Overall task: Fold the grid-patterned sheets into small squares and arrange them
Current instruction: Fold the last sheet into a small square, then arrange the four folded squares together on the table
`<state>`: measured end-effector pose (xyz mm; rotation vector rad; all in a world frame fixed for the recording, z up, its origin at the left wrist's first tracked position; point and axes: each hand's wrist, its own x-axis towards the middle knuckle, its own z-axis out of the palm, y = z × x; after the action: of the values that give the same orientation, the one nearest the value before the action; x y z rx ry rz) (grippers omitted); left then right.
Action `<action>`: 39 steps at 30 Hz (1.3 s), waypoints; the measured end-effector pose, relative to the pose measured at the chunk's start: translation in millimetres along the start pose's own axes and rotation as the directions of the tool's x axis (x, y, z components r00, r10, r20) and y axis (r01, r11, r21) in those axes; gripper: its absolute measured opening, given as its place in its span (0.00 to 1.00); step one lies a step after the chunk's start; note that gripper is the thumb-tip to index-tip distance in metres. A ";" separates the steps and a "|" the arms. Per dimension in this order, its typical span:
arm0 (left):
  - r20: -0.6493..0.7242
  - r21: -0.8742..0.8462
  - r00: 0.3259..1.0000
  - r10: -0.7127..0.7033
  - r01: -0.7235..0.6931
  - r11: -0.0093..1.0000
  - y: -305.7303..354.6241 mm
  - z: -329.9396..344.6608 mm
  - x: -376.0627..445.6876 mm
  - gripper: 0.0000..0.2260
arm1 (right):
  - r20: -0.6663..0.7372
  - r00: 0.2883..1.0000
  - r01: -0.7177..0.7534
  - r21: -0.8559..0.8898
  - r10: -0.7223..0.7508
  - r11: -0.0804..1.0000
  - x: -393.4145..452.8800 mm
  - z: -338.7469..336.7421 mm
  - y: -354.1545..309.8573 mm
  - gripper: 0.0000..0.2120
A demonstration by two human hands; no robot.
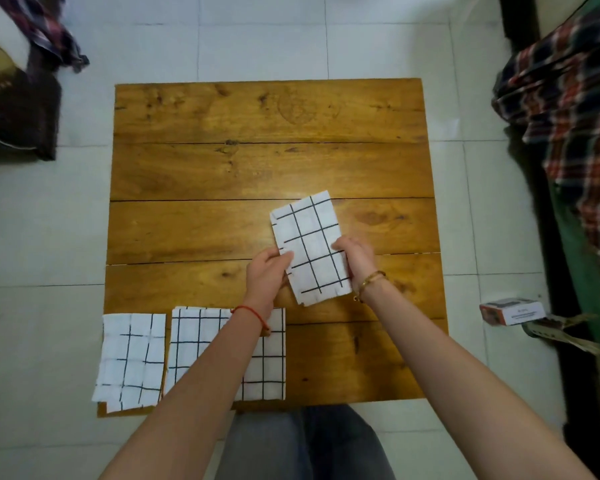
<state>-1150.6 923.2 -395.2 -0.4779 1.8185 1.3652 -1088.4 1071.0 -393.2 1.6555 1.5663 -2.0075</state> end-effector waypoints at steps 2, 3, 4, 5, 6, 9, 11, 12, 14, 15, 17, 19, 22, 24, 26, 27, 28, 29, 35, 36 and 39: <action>-0.053 0.107 0.995 0.082 -0.076 0.991 -11.7 -5.0 -14.4 0.14 | -0.051 0.996 0.068 -0.166 -0.078 0.984 -12.3 -3.4 15.0 0.07; -0.065 0.124 0.991 0.118 -0.110 0.986 -17.2 -7.3 -21.2 0.15 | -0.054 0.991 0.103 -0.246 -0.120 0.964 -17.2 -5.2 23.2 0.07; -0.073 0.142 0.987 0.144 -0.132 0.981 -23.2 -10.4 -26.5 0.14 | -0.044 0.986 0.137 -0.312 -0.158 0.940 -22.3 -7.1 31.2 0.08; -0.078 0.154 0.984 0.162 -0.149 0.977 -28.0 -14.0 -32.4 0.13 | -0.030 0.981 0.167 -0.377 -0.193 0.911 -26.3 -8.3 38.7 0.08; -0.086 0.171 0.981 0.172 -0.156 0.973 -32.5 -17.9 -35.7 0.13 | -0.012 0.974 0.198 -0.435 -0.226 0.878 -29.8 -8.8 44.7 0.09; -0.115 0.218 0.971 0.208 -0.179 0.959 -40.4 -31.0 -42.6 0.15 | 0.047 0.954 0.275 -0.526 -0.295 0.805 -36.8 -5.0 56.1 0.08; -0.134 0.253 0.960 0.247 -0.208 0.945 -40.8 -41.4 -46.2 0.15 | 0.087 0.947 0.303 -0.559 -0.309 0.772 -39.4 4.2 58.0 0.08; -0.149 0.272 0.952 0.267 -0.220 0.937 -39.2 -48.4 -47.4 0.15 | 0.105 0.944 0.316 -0.565 -0.313 0.762 -40.5 11.2 58.0 0.09; -0.189 0.298 0.933 0.306 -0.242 0.923 -33.5 -66.5 -46.9 0.15 | 0.130 0.939 0.335 -0.561 -0.319 0.757 -43.6 30.7 55.4 0.11; -0.208 0.305 0.923 0.325 -0.254 0.918 -29.7 -77.9 -45.0 0.15 | 0.148 0.934 0.350 -0.556 -0.325 0.754 -46.1 42.7 52.5 0.11; -0.235 0.287 0.911 0.339 -0.268 0.919 -22.2 -104.1 -36.8 0.16 | 0.185 0.922 0.385 -0.548 -0.341 0.743 -50.3 69.6 45.0 0.10; -0.238 0.256 0.911 0.338 -0.277 0.926 -12.0 -131.8 -26.8 0.17 | 0.209 0.913 0.408 -0.526 -0.351 0.746 -53.5 100.2 36.9 0.09; -0.231 0.241 0.911 0.341 -0.286 0.928 5.9 -174.3 -13.2 0.20 | 0.225 0.908 0.419 -0.493 -0.353 0.763 -54.3 150.7 27.9 0.06; -0.197 0.236 0.913 0.356 -0.308 0.922 14.9 -203.2 -3.3 0.22 | 0.237 0.913 0.407 -0.487 -0.332 0.772 -52.7 186.0 23.7 0.04; -0.167 0.264 0.918 0.361 -0.311 0.913 19.0 -229.9 8.1 0.24 | 0.249 0.919 0.393 -0.491 -0.306 0.778 -49.3 217.6 22.2 0.04; -0.162 0.289 0.918 0.362 -0.307 0.907 19.4 -243.8 15.8 0.25 | 0.254 0.921 0.387 -0.500 -0.296 0.775 -47.1 233.7 22.7 0.03; -0.160 0.316 0.918 0.364 -0.301 0.900 18.6 -256.2 23.3 0.25 | 0.255 0.925 0.378 -0.515 -0.284 0.770 -44.7 247.5 23.9 0.02; -0.158 0.337 0.918 0.364 -0.296 0.894 17.1 -266.6 30.1 0.25 | 0.253 0.928 0.368 -0.532 -0.272 0.763 -42.8 259.2 25.4 0.02; -0.122 0.376 0.944 0.308 -0.243 0.894 -0.9 -310.7 62.1 0.25 | 0.231 0.945 0.327 -0.625 -0.233 0.709 -34.2 305.8 41.4 0.02; -0.112 0.379 0.946 0.305 -0.243 0.893 -4.7 -314.4 64.5 0.24 | 0.231 0.945 0.325 -0.642 -0.230 0.694 -33.5 308.8 44.2 0.02; -0.080 0.393 0.955 0.286 -0.233 0.889 -12.9 -322.1 68.5 0.25 | 0.254 0.941 0.339 -0.711 -0.224 0.617 -32.9 312.8 50.1 0.03</action>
<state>-1302.0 631.8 -423.3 -0.1237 2.2624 1.1251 -1251.6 801.1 -437.5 0.9476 2.2708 -1.1943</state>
